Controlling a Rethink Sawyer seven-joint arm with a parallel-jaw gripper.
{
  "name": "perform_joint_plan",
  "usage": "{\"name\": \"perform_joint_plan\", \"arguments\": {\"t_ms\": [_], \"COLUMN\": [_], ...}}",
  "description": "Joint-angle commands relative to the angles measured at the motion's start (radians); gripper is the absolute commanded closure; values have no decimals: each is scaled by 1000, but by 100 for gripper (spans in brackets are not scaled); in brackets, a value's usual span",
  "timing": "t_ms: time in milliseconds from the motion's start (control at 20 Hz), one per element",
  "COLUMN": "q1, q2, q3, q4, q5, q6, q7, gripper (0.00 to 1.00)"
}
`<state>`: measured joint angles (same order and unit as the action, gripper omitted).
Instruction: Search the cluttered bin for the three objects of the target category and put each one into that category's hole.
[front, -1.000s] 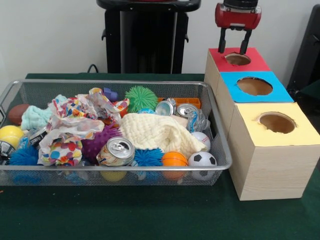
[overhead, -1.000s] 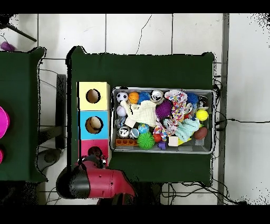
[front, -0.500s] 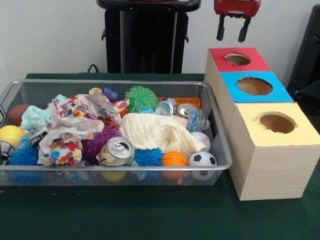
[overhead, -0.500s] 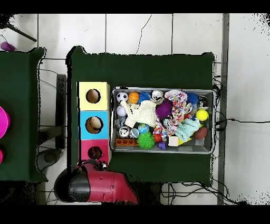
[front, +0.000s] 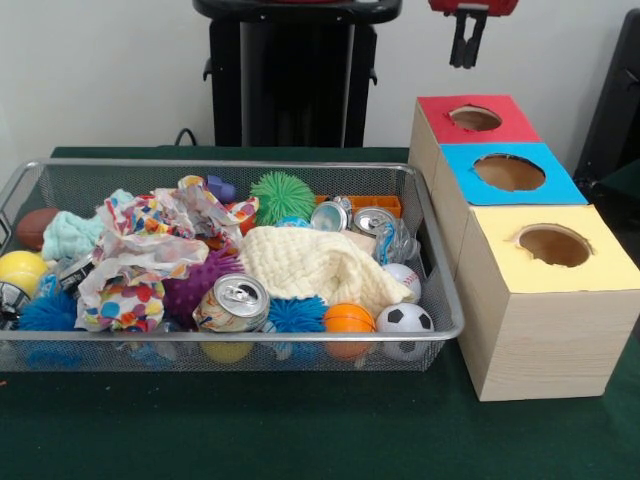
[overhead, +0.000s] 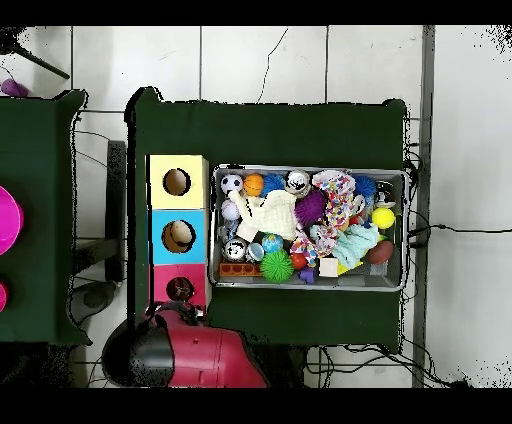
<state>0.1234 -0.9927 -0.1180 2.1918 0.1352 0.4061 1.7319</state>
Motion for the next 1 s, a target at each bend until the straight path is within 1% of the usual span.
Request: {"name": "perform_joint_plan", "arguments": {"t_ms": [50, 150, 250, 300, 450, 500, 700, 800, 1000], "q1": [-55, -57, -36, -33, -38, -35, -83, -110, -130], "q2": [-7, -5, 3, 3, 8, 9, 11, 9, 22], "q3": [49, 51, 28, 26, 24, 13, 13, 12, 9], "q4": [-24, -26, -49, -50, -37, -34, -4, 7, -20], "q5": [-23, -26, -47, -44, -34, -39, -60, -65, -92], "q6": [30, 31, 54, 55, 25, 14, -57, -70, -73], "q7": [85, 87, 96, 104, 119, 125, 97, 84, 79], "gripper": [100, 100, 100, 100, 100, 100, 100, 100, 100]}}
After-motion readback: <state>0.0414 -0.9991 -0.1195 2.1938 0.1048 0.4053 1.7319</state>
